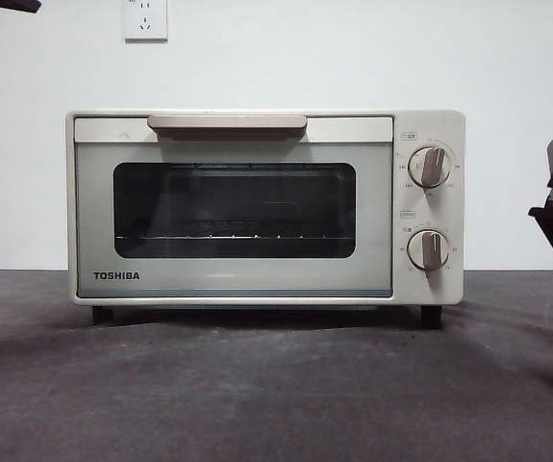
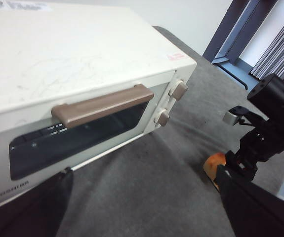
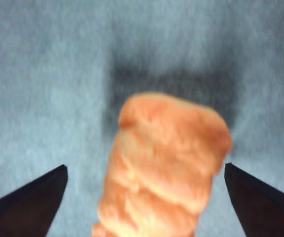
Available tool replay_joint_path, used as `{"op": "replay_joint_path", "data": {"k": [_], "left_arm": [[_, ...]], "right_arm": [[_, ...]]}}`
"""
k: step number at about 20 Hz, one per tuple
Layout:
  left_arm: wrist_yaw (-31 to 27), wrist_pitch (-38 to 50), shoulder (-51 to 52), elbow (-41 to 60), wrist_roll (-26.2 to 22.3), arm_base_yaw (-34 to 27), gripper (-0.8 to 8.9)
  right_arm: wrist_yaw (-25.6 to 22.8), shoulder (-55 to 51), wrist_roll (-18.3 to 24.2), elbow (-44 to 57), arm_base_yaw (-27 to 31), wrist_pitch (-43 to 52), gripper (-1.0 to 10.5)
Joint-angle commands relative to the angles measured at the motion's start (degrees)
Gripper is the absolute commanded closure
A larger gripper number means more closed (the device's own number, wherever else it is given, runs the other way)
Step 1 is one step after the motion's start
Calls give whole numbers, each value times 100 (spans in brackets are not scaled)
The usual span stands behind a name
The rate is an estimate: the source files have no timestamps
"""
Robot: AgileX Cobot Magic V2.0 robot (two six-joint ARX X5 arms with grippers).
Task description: The left arm flap open the oven, the right arm pick bread and place it into oven, the left arm flap close the oven
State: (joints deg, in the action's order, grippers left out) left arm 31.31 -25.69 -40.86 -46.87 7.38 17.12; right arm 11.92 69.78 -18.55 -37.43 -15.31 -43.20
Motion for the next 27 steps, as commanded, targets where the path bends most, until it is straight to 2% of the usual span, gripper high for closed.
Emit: {"op": "replay_joint_path", "data": {"k": [1, 6, 9, 10, 13, 16, 18, 20, 23, 27], "left_arm": [[7, 149, -26, -129, -39, 26, 344], [-28, 98, -70, -223, 140, 26, 344], [-201, -46, -387, -586, 15, 26, 346], [-201, -199, -625, -802, -101, 37, 375], [-337, -546, -1375, -1388, -533, 249, 480], [-787, -916, -2343, -2144, -1027, 595, 607], [-1049, -1172, -2986, -2643, -1298, 811, 686], [-1222, -1193, -3543, -3018, -1386, 966, 790], [-1226, -1193, -4083, -3265, -1572, 1034, 797], [-1226, -1082, -4380, -3268, -1799, 1032, 797]], "right_arm": [[4, 238, -92, -39, -20, 111, 527], [79, 374, -26, -94, -20, 118, 803], [424, 26, -17, -358, -20, -208, 814], [527, -166, -13, -501, -20, -413, 814], [776, -850, 107, -820, -20, -800, 814], [841, -1694, 120, -1099, -20, -1014, 814], [1078, -2203, 116, -1196, -20, -1043, 814], [1276, -2647, 90, -1248, -20, -1056, 814], [1453, -3165, -87, -1257, -20, -1058, 814], [1510, -3582, -101, -1257, -20, -1062, 814]]}}
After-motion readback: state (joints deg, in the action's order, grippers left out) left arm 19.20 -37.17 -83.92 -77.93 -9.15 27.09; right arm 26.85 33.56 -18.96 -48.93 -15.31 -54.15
